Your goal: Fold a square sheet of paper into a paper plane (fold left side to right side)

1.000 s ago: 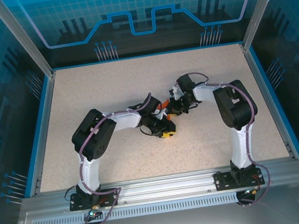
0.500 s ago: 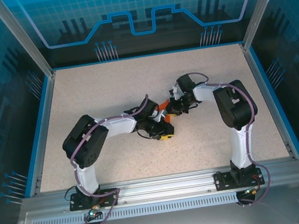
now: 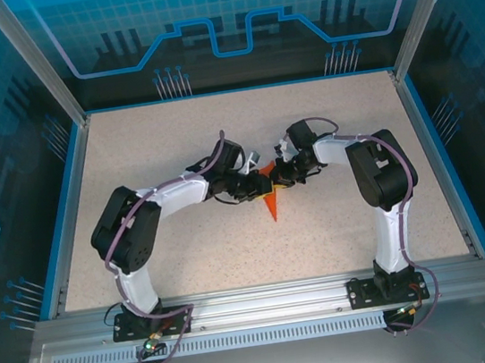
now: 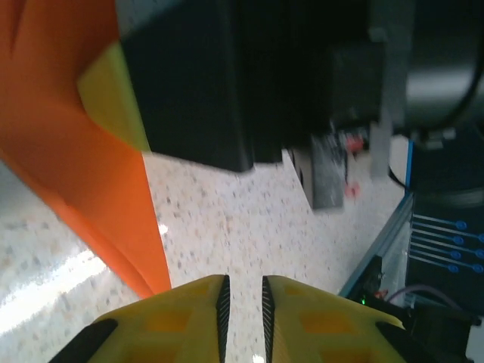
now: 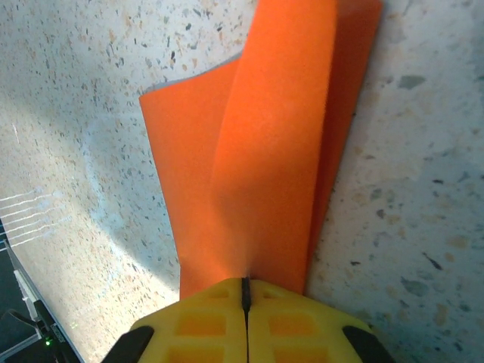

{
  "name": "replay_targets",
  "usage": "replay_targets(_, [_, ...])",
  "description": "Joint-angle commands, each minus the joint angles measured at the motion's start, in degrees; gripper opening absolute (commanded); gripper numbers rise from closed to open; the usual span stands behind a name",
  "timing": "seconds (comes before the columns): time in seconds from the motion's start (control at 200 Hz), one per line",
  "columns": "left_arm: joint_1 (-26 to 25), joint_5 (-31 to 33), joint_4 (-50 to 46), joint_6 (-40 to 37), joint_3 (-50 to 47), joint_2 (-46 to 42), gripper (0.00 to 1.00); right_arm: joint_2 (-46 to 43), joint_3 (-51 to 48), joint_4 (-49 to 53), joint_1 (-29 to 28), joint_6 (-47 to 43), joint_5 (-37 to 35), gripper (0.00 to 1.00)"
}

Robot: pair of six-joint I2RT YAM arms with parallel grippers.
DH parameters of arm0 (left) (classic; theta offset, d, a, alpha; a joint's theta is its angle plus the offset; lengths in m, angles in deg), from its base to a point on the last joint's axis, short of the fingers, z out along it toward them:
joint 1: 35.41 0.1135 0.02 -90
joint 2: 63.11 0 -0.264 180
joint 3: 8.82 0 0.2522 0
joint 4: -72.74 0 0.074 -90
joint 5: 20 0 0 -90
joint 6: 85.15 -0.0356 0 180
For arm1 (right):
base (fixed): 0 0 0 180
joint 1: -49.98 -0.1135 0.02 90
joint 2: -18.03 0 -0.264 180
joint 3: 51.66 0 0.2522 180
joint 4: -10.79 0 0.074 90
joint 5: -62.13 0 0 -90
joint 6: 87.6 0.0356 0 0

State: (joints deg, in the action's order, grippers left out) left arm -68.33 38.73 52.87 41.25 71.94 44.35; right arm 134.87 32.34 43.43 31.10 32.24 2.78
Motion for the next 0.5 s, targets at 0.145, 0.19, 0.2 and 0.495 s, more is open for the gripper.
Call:
replay_targets(0.145, [0.8,2.1,-4.2,-4.8,7.5,7.0,0.19,1.2,0.1,2.3,-0.5,-0.9,-1.9,0.04])
replay_targets(0.19, [1.0,2.4,-4.2,-4.6,7.9,7.9,0.18,1.2,0.1,2.3,-0.6,-0.8,-1.8,0.04])
replay_targets(0.2, [1.0,2.4,-4.2,-4.6,7.9,8.1,0.18,1.2,0.0,2.2,-0.6,-0.8,-1.8,0.04])
replay_targets(0.495, [1.2,3.3,-2.6,-3.0,5.9,11.6,0.17,0.5,0.1,0.4,-0.4,0.6,-0.3,0.05])
